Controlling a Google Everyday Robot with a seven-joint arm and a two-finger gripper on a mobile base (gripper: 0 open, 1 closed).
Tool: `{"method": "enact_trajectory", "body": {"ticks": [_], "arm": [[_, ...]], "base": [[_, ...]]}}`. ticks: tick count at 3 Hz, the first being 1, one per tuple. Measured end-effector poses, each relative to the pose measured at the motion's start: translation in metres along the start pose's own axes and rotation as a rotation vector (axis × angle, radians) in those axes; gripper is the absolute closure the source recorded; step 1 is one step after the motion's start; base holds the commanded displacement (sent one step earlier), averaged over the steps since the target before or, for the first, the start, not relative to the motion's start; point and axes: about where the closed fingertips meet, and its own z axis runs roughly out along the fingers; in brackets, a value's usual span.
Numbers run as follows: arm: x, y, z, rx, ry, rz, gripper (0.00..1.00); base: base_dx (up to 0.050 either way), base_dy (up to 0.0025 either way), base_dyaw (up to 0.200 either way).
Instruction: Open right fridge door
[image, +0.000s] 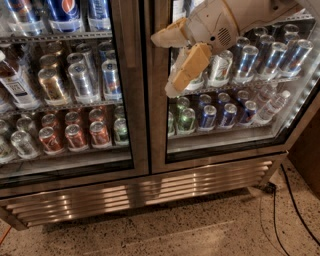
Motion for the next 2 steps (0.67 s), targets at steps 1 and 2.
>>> {"method": "enact_trajectory", "body": {"ticks": [1, 2], "arm": [[-0.006, 0.008, -0.005, 0.035, 0.033, -0.018, 0.00], [-0.015, 0.029, -0.030, 0.172, 0.100, -0.017, 0.00]], "base": [[0.000, 0.00000, 0.000], [0.000, 0.00000, 0.000]]}}
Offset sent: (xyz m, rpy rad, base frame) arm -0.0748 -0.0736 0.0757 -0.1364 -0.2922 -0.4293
